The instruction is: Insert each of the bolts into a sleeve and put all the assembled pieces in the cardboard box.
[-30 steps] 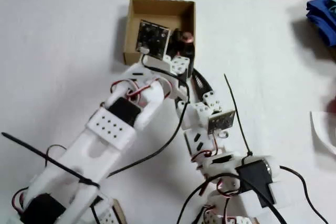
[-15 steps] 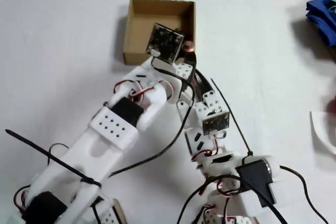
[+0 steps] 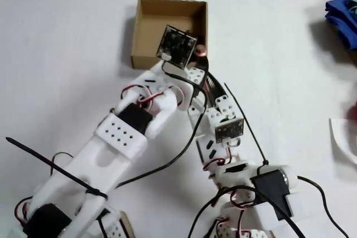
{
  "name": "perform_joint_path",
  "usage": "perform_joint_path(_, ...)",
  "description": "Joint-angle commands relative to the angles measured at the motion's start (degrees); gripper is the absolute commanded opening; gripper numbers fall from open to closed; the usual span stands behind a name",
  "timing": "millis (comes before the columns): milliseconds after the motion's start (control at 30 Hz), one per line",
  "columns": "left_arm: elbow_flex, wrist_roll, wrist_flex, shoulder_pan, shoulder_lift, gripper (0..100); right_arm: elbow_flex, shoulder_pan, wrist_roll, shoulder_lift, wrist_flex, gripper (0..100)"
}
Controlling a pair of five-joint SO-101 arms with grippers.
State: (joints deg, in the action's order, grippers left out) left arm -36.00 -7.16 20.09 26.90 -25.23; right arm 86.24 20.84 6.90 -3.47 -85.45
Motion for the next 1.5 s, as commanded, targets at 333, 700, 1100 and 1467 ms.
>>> perform_joint_path(333, 2.2, 0.8, 0.4, -0.1, -0.1, 3, -2.3, -0.1, 0.7, -0.2, -1.5, 1.9)
perform_joint_path(700, 1.7, 1.1, 0.5, -0.1, 0.1, 3, -2.3, -0.1, 0.7, -0.2, -1.5, 1.9)
perform_joint_path(1100, 1.7, 1.1, 3.3, 0.0, 0.2, 3, -2.3, -0.1, 0.7, -0.2, -1.5, 1.9)
perform_joint_path(1467, 2.2, 1.0, 6.2, -0.1, -0.3, 24, -2.3, -0.2, 0.7, -0.2, -1.5, 1.9)
